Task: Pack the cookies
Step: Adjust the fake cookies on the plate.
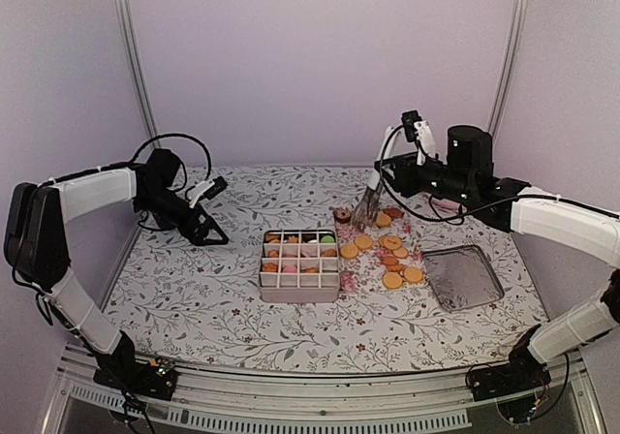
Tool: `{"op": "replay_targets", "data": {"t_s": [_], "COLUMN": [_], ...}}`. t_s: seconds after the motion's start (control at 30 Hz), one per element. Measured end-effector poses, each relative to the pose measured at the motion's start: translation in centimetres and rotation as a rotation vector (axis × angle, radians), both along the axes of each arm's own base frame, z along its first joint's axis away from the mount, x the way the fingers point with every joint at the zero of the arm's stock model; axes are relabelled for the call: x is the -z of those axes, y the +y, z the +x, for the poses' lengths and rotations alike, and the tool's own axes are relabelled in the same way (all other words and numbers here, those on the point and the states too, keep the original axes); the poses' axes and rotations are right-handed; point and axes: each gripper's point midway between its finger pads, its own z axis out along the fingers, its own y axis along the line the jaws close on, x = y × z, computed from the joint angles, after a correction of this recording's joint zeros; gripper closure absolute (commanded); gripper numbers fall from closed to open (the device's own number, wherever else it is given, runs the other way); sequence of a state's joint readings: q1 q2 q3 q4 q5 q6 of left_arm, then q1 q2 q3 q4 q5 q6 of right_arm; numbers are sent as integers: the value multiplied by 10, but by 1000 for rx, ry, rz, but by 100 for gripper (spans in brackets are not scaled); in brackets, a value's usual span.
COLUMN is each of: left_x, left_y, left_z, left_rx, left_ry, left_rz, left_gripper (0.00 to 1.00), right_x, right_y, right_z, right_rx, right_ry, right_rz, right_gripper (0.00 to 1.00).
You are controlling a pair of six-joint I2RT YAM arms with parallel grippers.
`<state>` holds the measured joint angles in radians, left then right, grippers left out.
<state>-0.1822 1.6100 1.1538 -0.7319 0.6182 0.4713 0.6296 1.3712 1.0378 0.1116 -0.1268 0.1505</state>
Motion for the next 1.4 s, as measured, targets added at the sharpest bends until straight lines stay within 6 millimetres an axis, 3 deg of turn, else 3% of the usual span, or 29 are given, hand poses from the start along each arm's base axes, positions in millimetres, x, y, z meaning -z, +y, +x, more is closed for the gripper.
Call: {"op": "replay_targets", "data": {"t_s": [0.13,0.33,0.43,0.8,1.07,1.3,1.4], "left_x": [-3,-4,-4,-4,-4,-4,-4], "left_y": [0,-1,-1,0,0,0,0], "left_z": [2,2,2,2,1,1,1], "left_rx": [0,1,1,1,2,6,6], "left_ry": [-8,-9,-7,-5,-2,-4,-4], "left_rz": [-2,-3,-3,-2,0,1,0], "left_gripper": [1,1,1,1,1,1,1], "right_x": [16,61,75,81,103,120,120], "right_y": [-34,-47,-51,-54,-54,-59,-61], "right_z": [2,-7,-10,-5,-1,-6,-7], "right_rx": [97,122,129,146,149,151,152], "right_ry": [15,97,122,98,115,137,133], "right_rz": [-51,-139,-166,-200,-251,-284,-286], "right_gripper": [60,60,60,60,61,64,71]}}
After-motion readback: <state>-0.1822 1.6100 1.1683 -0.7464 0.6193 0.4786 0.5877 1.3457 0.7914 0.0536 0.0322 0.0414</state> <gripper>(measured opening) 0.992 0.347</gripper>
